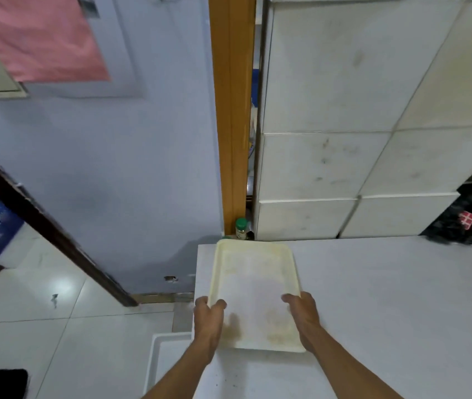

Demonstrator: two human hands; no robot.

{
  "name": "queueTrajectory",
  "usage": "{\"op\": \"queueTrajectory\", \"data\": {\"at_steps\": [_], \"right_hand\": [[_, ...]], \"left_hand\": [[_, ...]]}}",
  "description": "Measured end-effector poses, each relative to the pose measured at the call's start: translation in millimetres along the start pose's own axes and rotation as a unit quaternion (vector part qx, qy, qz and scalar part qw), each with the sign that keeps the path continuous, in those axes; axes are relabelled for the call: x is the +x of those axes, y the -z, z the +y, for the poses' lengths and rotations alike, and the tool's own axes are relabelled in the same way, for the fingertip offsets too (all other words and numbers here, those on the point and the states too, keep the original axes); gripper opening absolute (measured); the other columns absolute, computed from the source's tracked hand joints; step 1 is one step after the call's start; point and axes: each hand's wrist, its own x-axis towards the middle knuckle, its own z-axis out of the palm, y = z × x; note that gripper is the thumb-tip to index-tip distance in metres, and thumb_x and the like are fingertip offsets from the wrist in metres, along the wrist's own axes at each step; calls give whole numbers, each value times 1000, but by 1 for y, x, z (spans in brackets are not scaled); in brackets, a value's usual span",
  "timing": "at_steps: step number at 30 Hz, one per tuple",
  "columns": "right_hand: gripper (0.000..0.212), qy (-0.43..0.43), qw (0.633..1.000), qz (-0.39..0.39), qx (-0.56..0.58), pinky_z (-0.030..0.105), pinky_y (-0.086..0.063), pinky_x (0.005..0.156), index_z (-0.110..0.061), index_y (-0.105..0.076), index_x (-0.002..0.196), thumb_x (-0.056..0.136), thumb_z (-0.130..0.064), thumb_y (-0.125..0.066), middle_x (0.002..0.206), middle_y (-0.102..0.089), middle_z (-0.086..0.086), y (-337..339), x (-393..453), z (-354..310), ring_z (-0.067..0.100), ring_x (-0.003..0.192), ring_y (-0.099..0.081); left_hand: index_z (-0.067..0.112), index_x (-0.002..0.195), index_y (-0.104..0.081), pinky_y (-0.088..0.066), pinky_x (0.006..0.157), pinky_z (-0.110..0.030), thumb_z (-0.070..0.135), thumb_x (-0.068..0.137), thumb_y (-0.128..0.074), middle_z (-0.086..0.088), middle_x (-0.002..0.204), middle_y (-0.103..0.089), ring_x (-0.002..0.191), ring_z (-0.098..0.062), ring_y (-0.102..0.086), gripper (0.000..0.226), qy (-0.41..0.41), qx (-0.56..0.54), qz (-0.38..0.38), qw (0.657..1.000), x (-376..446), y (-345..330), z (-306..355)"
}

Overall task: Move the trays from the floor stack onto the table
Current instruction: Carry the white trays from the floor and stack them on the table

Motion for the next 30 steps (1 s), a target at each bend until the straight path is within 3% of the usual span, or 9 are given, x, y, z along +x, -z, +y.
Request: {"op": "queueTrajectory", "data": {"at_steps": [5, 9, 13, 18, 21, 23, 25, 27, 30], "right_hand": [[71, -22, 999, -30, -27, 43, -39, 108, -13, -34, 147, 84, -21, -65, 147, -44, 10, 16, 12, 6, 33, 132, -44], [80, -19, 998, -56, -23, 42, -33, 114, -19, -20, 152, 86, -19, -64, 157, -29, 6, 17, 21, 14, 29, 140, -36], [75, -4, 998, -57, -28, 41, -34, 111, -21, -25, 150, 87, -17, -64, 156, -32, 6, 22, 37, 22, 29, 139, -38], [76, -1, 999, -21, -35, 42, -38, 109, -24, -25, 149, 85, -16, -64, 152, -36, 5, 18, 43, 38, 30, 132, -45], [70, 6, 994, 27, -105, 45, -41, 105, -19, -29, 147, 84, -14, -59, 144, -43, 14, 14, 38, 44, 35, 125, -48], [63, 18, 963, 91, -254, 47, -39, 104, -13, -33, 142, 83, -16, -56, 141, -41, 19, 9, 33, 41, 38, 127, -41], [58, 79, 898, 170, -398, 48, -36, 104, -9, -38, 136, 82, -18, -57, 141, -38, 20, 2, 26, 37, 38, 129, -34], [54, 156, 872, 174, -430, 47, -33, 105, -7, -43, 133, 82, -16, -58, 141, -40, 19, -10, 21, 28, 36, 130, -33], [47, 229, 865, 138, -424, 42, -32, 105, -9, -49, 131, 84, -12, -57, 140, -39, 15, -41, 11, 14, 32, 131, -31]], "left_hand": [[11, 134, -39, -42, 96, -42, 21, 88, -54, -9, 122, -47, 116, -32, -46, 49, 34, 70, -39, 996, 18, -16, -14], [18, 143, -30, -39, 94, -38, 15, 90, -53, -8, 133, -45, 114, -28, -46, 57, 61, 53, -76, 994, 18, -18, -23], [21, 143, -25, -36, 87, -32, 10, 92, -50, -3, 125, -48, 105, -22, -50, 58, 36, 50, -103, 993, 14, -20, -36], [24, 148, -16, -40, 102, -38, 12, 88, -53, -7, 141, -41, 124, -29, -45, 72, 30, 61, -83, 994, 12, -30, -50], [25, 150, -13, -38, 108, -42, 14, 88, -51, -7, 145, -37, 129, -29, -41, 73, 29, 75, -73, 994, 4, -34, -56], [19, 150, -15, -35, 110, -43, 16, 91, -48, -10, 144, -37, 131, -29, -36, 68, 12, 109, -56, 992, 3, -33, -57], [14, 151, -17, -29, 112, -40, 17, 94, -45, -11, 148, -32, 137, -28, -28, 63, -2, 133, -34, 991, 7, -27, -56], [11, 151, -18, -26, 113, -39, 17, 96, -44, -11, 152, -28, 140, -28, -23, 61, -8, 136, -17, 991, 15, -16, -53], [9, 150, -19, -24, 114, -40, 19, 97, -42, -14, 153, -26, 142, -29, -21, 58, -17, 151, 10, 988, 33, 12, -51]]}}
